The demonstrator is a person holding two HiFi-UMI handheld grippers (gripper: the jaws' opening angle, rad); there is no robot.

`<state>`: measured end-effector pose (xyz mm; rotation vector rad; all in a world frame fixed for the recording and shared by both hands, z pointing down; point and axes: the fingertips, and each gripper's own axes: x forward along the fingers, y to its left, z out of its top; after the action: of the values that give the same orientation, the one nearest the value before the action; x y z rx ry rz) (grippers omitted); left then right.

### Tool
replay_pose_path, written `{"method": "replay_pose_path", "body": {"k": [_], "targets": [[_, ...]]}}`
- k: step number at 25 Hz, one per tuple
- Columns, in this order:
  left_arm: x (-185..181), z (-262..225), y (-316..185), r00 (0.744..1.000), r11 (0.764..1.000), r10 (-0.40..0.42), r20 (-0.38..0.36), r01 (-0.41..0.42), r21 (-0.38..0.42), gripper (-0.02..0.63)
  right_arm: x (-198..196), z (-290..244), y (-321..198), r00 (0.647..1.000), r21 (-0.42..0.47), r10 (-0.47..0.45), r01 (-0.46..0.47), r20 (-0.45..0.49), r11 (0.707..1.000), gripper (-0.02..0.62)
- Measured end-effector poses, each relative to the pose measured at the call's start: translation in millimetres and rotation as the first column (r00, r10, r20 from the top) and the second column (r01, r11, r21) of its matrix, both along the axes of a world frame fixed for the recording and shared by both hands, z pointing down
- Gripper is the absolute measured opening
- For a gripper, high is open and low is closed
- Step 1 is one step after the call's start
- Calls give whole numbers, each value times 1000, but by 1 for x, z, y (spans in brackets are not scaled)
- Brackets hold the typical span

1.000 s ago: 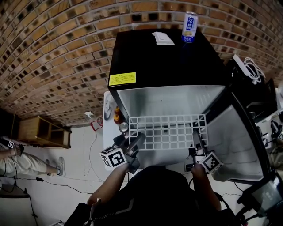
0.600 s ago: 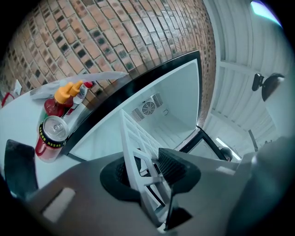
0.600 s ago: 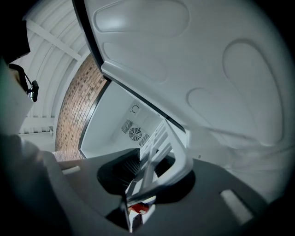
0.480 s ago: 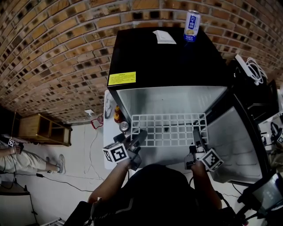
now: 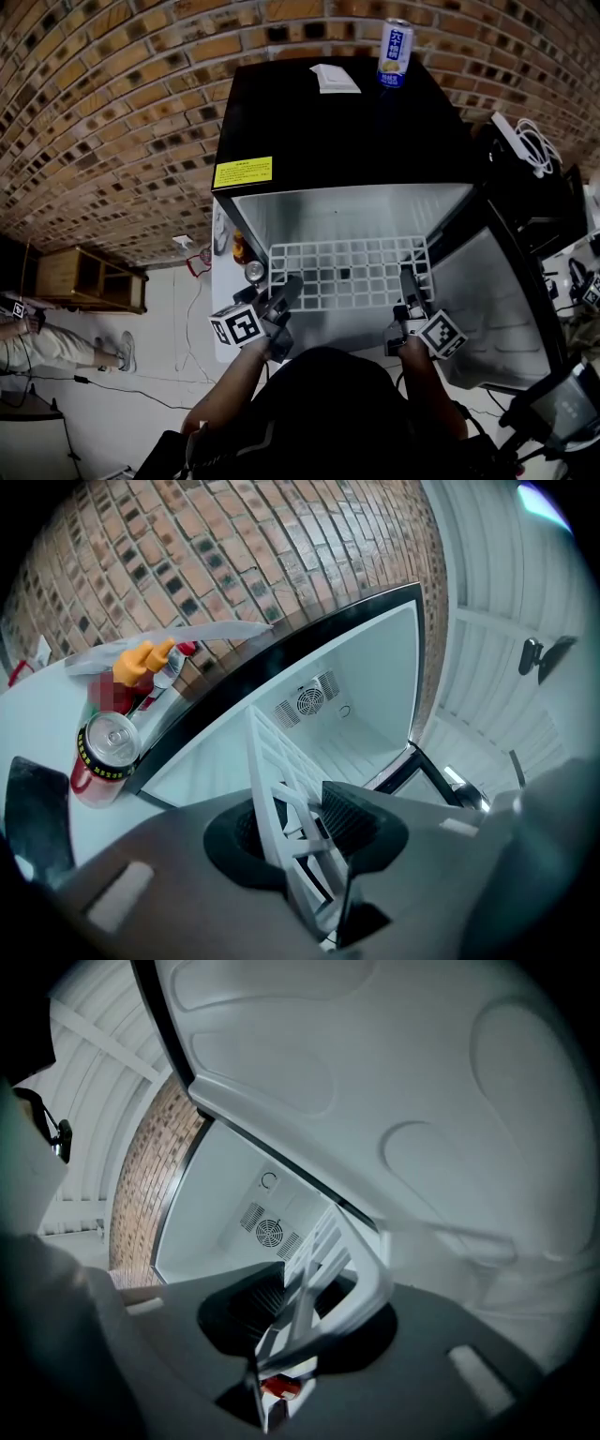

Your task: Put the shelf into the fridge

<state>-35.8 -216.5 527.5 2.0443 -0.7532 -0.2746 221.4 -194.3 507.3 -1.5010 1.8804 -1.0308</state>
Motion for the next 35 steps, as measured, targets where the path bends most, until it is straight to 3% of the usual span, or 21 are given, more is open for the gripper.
{"method": "replay_pose_path", "body": {"k": [21,25,35], "targets": [[-1,-8,5,999,999,-33,-5,33,-24,106,-1,-8,-3,999,-22,16,-15,43,1000,104],[0,-8,4,1000,999,-29,4,29,-20,106,5,6,1,995,-97,73,-66,68,993,103],[0,-6,3,999,999,-39,14,39,-13,106,5,7,-9,993,-106,99,-91,67,990,103]]}}
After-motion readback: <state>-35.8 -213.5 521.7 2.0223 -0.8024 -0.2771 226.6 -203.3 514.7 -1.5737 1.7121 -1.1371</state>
